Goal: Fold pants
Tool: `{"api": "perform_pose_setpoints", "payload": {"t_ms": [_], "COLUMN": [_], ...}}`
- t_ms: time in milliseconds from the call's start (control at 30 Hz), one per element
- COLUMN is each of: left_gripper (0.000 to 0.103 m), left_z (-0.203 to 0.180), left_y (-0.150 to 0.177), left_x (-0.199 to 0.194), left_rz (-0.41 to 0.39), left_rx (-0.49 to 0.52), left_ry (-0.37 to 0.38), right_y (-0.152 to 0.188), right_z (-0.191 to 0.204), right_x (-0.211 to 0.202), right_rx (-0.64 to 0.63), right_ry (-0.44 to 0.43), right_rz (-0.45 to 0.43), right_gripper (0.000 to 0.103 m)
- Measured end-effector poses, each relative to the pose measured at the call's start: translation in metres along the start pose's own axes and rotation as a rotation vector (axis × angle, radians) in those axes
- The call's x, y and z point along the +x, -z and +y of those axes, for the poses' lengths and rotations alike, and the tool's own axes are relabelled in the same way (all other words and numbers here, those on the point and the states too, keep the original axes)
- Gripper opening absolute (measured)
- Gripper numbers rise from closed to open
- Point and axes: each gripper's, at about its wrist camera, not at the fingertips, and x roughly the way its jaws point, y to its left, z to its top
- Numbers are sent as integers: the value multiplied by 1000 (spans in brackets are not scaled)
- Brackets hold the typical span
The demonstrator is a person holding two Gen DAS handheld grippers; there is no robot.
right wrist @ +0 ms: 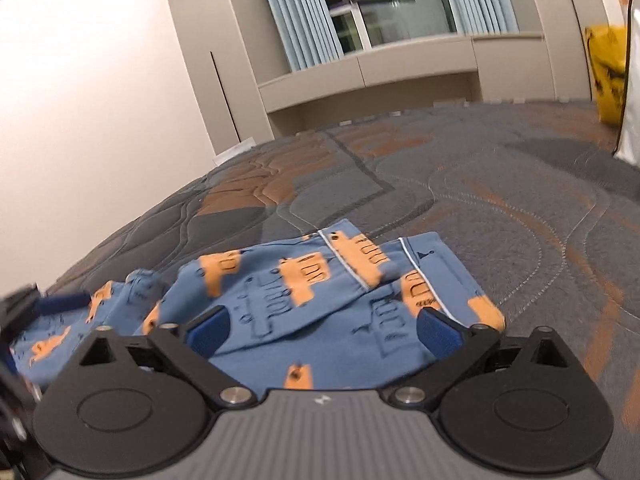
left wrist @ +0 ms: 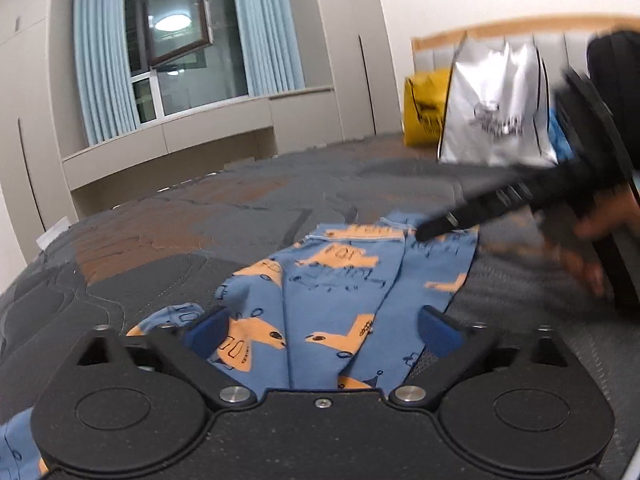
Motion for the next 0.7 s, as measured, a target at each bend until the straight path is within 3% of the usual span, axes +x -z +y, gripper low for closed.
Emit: {"api": "perform_pose_setpoints", "payload": {"t_ms": [67,233,300,433,533,600,667,700], "left_gripper": [76,57,45,34,20,5,3,2], "left_z": [-5,-15,-16,-12,-7,-6,-6,-5], "left_y": [0,-3,-2,1,0,0,0,-1], "left_x": [7,25,32,39,39,37,37,38], "left_rz": [13,59,99,145,160,164,164,164], "left_rx": [28,87,114,118,96,89,75,65], "left_ry": [-12,14,4,5,14,11,9,9], "right_y": [-8,-22,-24,-28,-34,-37,-39,-41], "right_z": [-8,-20,-24,-27,-27,-28,-29,-29], "right_x": [13,42,54,65,72,77,79,78], "right_rx": [29,43,52,80,88,105,108,109], "right_ry": [0,30,51,36,50,67,82,82], "right_rz": [20,72,93,99,107,114,104,98], "right_gripper": [79,75,74,70,51,39,17,13]}}
